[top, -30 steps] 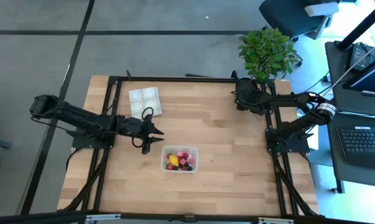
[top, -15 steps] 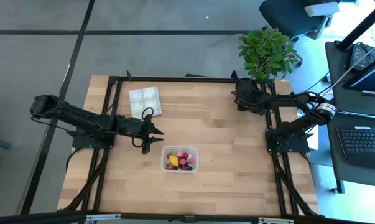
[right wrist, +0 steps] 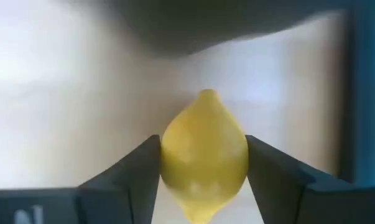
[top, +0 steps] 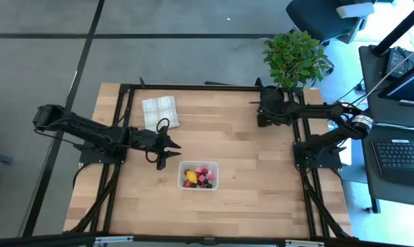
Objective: Pick and placing Produce into tupperware
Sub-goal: Put the lemon into the transparent bin
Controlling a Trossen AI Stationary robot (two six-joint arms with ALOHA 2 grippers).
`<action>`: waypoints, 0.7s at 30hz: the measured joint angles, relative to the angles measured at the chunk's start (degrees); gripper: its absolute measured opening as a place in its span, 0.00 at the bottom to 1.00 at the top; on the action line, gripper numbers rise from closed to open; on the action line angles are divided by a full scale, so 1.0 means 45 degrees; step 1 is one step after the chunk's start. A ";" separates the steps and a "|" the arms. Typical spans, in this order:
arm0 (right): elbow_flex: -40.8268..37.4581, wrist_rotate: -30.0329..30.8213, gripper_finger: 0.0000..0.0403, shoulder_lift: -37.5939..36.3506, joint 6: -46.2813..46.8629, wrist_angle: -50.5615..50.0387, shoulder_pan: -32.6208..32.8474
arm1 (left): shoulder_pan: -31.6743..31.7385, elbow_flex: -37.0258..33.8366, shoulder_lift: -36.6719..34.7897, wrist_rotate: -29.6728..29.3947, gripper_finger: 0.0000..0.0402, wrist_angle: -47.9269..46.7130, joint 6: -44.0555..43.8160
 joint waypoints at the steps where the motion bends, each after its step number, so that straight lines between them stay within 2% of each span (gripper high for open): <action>1: 0.0160 -0.0610 0.52 -0.0044 -0.0231 0.0028 0.0213 | 0.0005 0.0000 0.0005 0.0000 0.30 0.0000 0.0000; 6: 0.1421 -0.4110 0.52 -0.0369 -0.1476 0.0240 0.1577 | 0.0002 0.0000 0.0005 0.0000 0.30 0.0005 0.0000; 11: 0.2761 -0.6055 0.52 -0.0899 -0.2343 0.3518 0.3282 | 0.0005 0.0000 0.0005 0.0000 0.30 0.0005 0.0015; 15: 0.4129 -0.6927 0.52 -0.0850 -0.3179 0.6392 0.5222 | 0.0005 0.0000 0.0000 0.0000 0.30 0.0005 0.0021; 21: 0.5906 -0.6536 0.52 0.0102 -0.5450 0.7744 0.8696 | 0.0005 0.0000 0.0004 0.0000 0.30 0.0009 0.0034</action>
